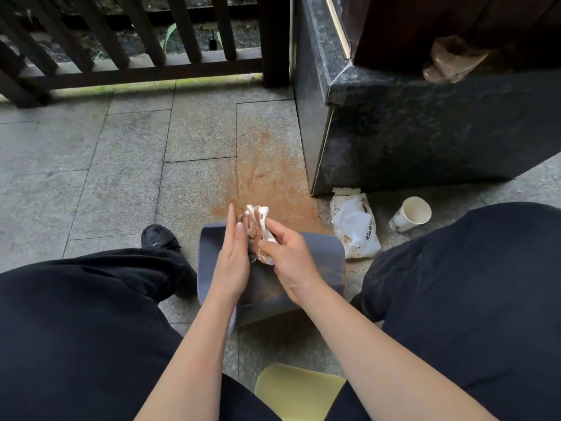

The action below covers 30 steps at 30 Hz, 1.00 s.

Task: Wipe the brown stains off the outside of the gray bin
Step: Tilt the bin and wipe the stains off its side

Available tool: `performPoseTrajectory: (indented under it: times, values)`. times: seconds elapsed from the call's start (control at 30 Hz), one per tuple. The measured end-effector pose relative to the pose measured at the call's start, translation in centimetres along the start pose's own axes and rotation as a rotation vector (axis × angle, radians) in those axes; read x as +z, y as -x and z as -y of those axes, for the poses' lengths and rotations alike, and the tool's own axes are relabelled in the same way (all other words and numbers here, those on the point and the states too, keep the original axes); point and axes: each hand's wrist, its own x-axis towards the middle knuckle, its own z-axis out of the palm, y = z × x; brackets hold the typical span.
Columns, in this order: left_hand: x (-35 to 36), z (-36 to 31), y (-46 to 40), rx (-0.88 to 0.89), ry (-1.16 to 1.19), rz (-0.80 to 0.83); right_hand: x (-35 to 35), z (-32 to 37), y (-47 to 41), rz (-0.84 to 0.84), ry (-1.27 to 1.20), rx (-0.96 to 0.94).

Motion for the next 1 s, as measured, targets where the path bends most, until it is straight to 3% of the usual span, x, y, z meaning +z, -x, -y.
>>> performPoseTrajectory:
  times: [0.1, 0.17, 0.23, 0.33, 0.5, 0.57, 0.77, 0.9, 1.0]
  values:
    - [0.9, -0.1, -0.1, -0.03, -0.005, 0.026, -0.7, 0.5, -0.5, 0.093, -0.345, 0.006]
    - [1.4, -0.3, -0.1, -0.025, 0.002, 0.034, -1.2, 0.9, -1.0, 0.11, -0.383, -0.009]
    - [1.7, -0.4, -0.5, 0.001, -0.011, 0.042, -1.5, 1.5, -1.3, 0.047, -0.067, -0.071]
    - [1.8, -0.7, -1.2, 0.022, -0.079, 0.054, -2.1, 1.2, -1.8, -0.051, 0.734, -0.306]
    - [1.4, -0.3, -2.1, 0.028, -0.113, 0.057, -2.7, -0.6, -2.7, 0.044, 1.236, -0.394]
    - [1.4, -0.1, -2.4, 0.02, -0.131, 0.061, -3.4, -1.2, -3.3, 0.005, 1.27, -0.342]
    - [0.0, -0.1, -2.8, -0.067, -0.059, -0.002, -8.5, -2.3, -4.3, -0.251, 1.175, 0.08]
    - [-0.2, -0.5, -3.0, -0.077, -0.05, -0.012, -8.8, -2.8, -5.1, -0.378, 1.157, 0.105]
    - [-0.5, -0.4, -3.0, -0.056, -0.054, -0.03, -7.3, -2.3, -4.9, -0.335, 1.124, 0.098]
